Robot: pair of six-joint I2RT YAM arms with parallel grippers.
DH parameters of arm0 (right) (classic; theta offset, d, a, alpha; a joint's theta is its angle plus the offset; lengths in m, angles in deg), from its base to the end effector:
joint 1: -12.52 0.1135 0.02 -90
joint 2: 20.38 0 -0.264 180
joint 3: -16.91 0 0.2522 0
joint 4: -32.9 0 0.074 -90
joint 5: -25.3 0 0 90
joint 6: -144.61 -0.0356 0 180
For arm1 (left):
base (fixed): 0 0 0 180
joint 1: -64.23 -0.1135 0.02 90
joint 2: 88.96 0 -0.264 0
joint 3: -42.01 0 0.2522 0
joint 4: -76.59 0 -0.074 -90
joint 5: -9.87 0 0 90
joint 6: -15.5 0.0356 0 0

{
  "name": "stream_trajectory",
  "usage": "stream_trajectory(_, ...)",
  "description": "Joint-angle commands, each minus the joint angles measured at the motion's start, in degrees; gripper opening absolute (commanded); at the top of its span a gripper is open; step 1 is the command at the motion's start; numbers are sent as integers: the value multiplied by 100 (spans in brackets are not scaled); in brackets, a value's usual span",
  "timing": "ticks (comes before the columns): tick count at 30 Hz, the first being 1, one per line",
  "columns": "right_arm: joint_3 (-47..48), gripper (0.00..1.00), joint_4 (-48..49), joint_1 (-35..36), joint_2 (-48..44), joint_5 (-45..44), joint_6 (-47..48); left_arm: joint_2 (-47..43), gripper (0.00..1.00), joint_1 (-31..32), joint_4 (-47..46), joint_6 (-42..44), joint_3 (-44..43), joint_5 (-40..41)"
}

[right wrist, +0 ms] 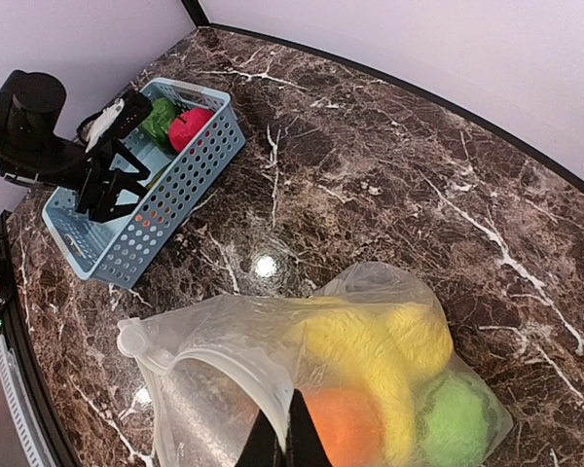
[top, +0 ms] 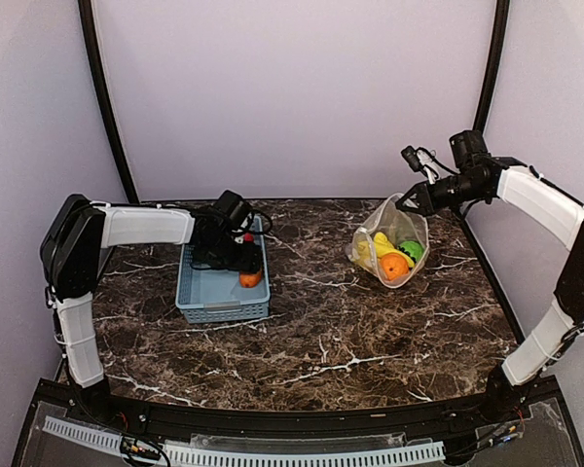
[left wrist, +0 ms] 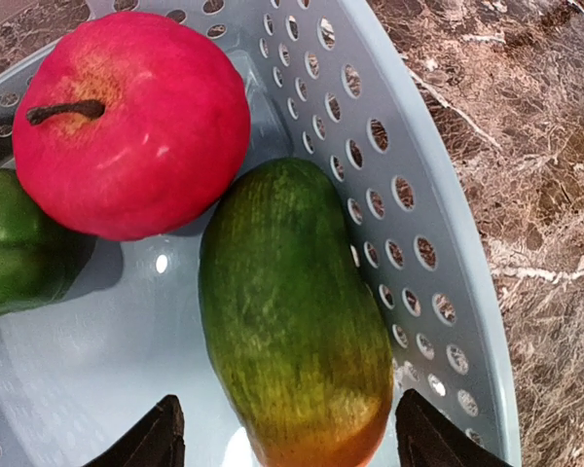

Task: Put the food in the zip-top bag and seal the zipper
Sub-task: Pick up the fake fruit from the bin.

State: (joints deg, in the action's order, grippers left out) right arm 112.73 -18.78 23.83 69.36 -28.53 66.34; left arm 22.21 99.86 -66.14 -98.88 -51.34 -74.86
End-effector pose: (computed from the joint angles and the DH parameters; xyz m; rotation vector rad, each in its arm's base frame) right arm 0.3307 0.0876 0.3308 -0.7493 2.1626 0.7375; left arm 0.3417 -0.2409 0.1927 0.2135 2.5446 -0.2997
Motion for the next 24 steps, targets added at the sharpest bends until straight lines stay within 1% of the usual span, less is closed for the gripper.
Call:
stream_trajectory(1, -50, 0, 213, 20, -162, 14, 24, 195, 74, -76, 27, 87, -290, -196)
stream_trajectory(6, -63, 0, 220, 20, -178, 5, 31, 301, 73, -121, -89, 38, -307, -342)
stream_trajectory(11, -85, 0, 231, 20, -176, 7, 31, 392, 71, -143, -86, 29, -320, -357)
stream_trajectory(17, -76, 0, 236, 20, -152, 22, 23, 401, 67, -145, -5, 54, -303, -308)
stream_trajectory(24, -76, 0, 238, 20, -150, 31, 23, 263, 60, -145, 183, 118, -313, -239)
